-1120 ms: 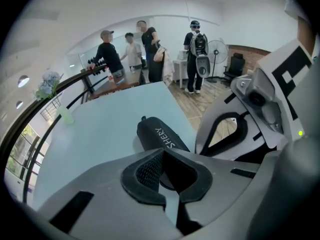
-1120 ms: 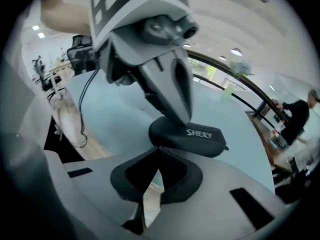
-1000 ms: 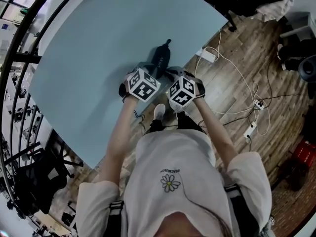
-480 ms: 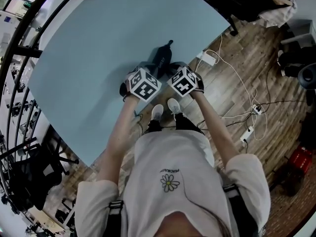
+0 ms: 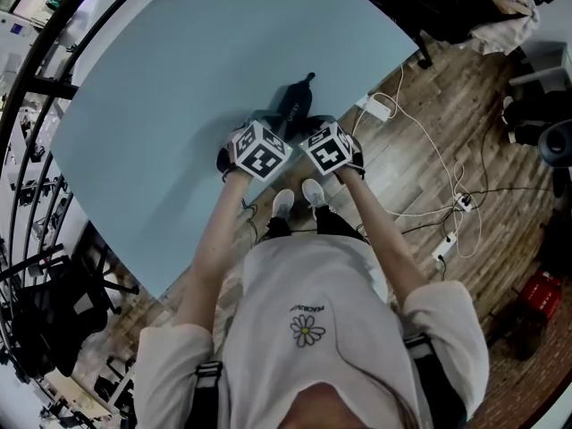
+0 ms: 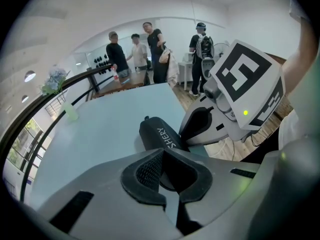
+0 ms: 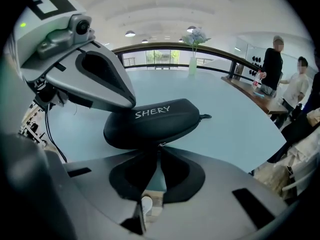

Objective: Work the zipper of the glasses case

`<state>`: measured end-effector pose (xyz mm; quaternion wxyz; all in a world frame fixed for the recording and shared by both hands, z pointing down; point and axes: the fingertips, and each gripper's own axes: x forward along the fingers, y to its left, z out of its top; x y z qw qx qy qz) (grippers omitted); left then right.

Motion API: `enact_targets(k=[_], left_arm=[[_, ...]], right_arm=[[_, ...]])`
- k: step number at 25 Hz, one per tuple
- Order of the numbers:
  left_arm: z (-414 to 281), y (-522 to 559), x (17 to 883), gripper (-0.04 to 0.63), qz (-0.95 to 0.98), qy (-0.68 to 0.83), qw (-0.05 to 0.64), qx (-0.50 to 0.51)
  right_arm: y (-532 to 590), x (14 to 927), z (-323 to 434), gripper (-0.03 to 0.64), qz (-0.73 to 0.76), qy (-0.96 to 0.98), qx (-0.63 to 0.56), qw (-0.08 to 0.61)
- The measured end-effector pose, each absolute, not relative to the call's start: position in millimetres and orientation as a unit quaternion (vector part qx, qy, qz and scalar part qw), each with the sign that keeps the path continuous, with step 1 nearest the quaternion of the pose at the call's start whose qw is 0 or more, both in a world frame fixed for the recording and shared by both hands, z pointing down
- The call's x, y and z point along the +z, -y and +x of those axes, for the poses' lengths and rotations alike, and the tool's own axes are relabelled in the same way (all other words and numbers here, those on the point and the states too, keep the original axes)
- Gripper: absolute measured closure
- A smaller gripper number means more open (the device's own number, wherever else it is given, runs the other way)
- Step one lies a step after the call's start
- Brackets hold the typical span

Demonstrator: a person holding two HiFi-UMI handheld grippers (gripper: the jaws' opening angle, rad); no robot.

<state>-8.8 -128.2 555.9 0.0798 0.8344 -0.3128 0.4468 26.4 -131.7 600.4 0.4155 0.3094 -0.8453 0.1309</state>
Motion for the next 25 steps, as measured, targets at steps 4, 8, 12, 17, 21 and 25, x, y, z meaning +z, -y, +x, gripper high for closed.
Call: enact_targets(k=[4,8,12,17,21,25], left_arm=[[-7.2,128.1,555.1,0.583,0.834,0.315,0.082,0.445],[-8.9,128.2,554.5,0.583,0.834,0.317,0.086,0.443],[-9.1,127.9,554.9,0.583,0.835,0.319,0.085,0.440],[-9.4,127.5,553.6,0.583,0.837,0.322,0.090,0.433],[-9.4,127.4,554.0,0.583,0.838,0.323,0.091,0.430],[-8.2,127.1,554.0,0.583,0.839,0.322,0.091,0.428]], right_arm=[[132.9,599.3,30.5,0.589,0.332,0.835,0.152,0.412],[135.6,598.4,32.1,0.591,0.367,0.821,0.174,0.403],[133.7,598.6,32.2,0.595,0.390,0.809,0.167,0.408],[130.7,594.6,34.7,0.597,0.398,0.803,0.177,0.406],[130.7,593.6,35.2,0.598,0.412,0.793,0.151,0.422],[128.4,593.7,38.0,0.617,0.423,0.784,0.115,0.440]])
